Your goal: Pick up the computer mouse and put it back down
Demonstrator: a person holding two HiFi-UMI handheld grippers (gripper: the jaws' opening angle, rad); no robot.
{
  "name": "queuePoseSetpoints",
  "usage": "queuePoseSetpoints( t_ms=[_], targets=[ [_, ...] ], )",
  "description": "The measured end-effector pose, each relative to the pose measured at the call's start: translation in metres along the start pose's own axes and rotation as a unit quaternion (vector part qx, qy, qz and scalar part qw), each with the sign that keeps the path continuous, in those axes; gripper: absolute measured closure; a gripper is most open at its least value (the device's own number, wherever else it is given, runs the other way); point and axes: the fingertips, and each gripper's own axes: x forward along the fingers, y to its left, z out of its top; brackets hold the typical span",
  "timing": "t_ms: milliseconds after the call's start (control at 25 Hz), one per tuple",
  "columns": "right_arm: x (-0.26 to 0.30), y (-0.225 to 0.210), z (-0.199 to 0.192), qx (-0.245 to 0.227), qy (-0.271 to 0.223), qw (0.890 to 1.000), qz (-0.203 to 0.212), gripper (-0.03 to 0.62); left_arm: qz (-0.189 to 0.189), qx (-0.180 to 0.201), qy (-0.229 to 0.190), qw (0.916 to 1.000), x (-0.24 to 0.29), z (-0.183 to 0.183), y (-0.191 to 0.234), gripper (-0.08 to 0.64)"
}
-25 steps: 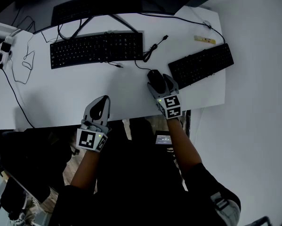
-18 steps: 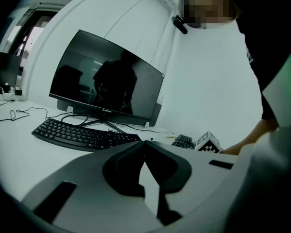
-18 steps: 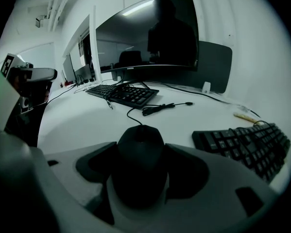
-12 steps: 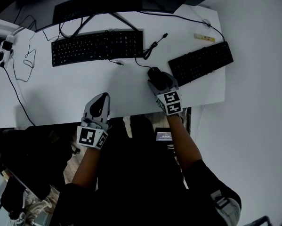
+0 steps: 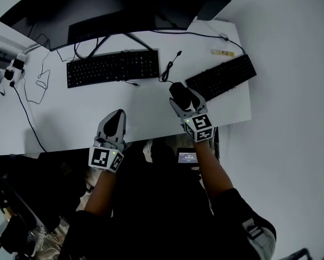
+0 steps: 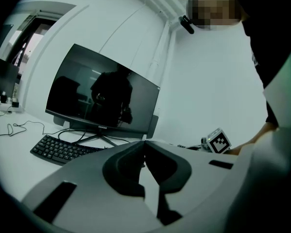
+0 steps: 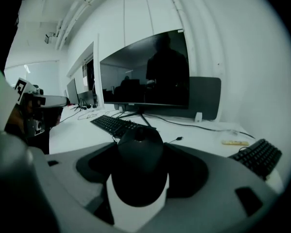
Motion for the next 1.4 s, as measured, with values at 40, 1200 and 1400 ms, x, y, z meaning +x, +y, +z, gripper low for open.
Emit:
queuePoseSetpoints(
  t_ms=[40,1200,1400],
  targets=[
    [-0.008,-0.002,0.008,0.003,-0.013,1.000,-0.002,0.284,-0.003,0.004,-0.005,1.0000,-0.001,0.005,-0.002,0.566],
    [-0.193,0.027,0.172,-0.027,-0.313,0.949,-0.018,0.284,0.011,0.142,-0.143,0.9794,-0.073,0.154,-0.033,0.566],
    [-0.197,0.021,0.168,-0.024,-0.313,0.949,-0.027,0.284,0.016,0.158,-0.149,0.9759,-0.074,0.164,-0.036,0.566]
  ],
)
